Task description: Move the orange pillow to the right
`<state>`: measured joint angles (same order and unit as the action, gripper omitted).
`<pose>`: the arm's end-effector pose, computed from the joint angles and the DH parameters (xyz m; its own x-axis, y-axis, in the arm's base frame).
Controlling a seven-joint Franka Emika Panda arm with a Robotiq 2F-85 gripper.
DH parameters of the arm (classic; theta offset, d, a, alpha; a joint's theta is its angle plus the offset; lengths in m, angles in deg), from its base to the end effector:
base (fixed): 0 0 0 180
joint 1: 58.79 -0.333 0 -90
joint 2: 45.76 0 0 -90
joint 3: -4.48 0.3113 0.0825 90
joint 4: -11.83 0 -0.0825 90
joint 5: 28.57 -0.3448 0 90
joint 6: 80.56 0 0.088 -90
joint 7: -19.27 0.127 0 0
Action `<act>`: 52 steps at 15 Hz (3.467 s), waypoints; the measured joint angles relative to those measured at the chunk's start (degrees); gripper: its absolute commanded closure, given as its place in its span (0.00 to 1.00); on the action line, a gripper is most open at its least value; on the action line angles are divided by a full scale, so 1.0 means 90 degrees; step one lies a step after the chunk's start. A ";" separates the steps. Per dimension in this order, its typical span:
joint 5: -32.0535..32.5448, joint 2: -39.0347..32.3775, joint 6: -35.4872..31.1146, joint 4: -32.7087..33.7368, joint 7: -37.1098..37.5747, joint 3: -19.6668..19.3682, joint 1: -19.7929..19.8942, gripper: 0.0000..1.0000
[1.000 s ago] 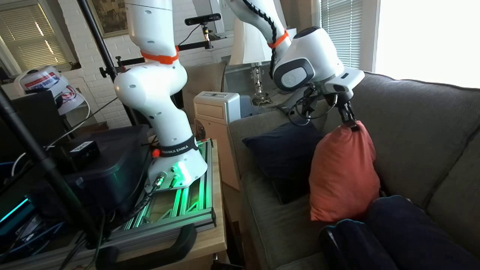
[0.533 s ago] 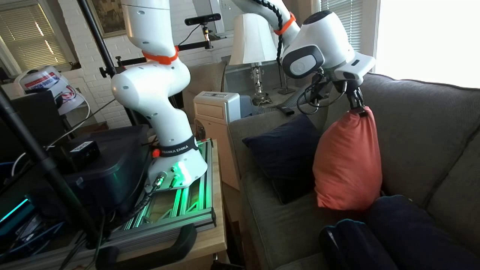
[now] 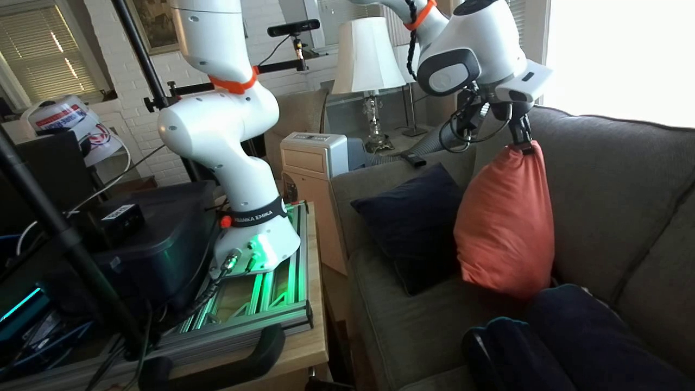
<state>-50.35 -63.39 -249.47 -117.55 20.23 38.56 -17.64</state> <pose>0.5491 -0.0979 0.2976 0.7736 -0.5557 0.3046 -0.4379 -0.8162 -0.3770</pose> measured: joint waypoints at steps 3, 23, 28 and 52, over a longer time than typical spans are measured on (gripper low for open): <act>0.0006 0.0020 0.0299 0.0097 -0.0195 -0.0001 0.0165 0.98; 0.2503 0.1050 -0.0935 0.0384 0.0750 -0.3952 -0.1852 0.98; 0.4502 0.1091 -0.0920 0.0525 0.2093 -0.5519 -0.2522 0.98; 0.6520 0.1292 -0.0185 0.0545 0.3246 -0.6343 -0.3327 0.00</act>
<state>8.33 -51.76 -251.13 -112.64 49.45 -18.54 -47.59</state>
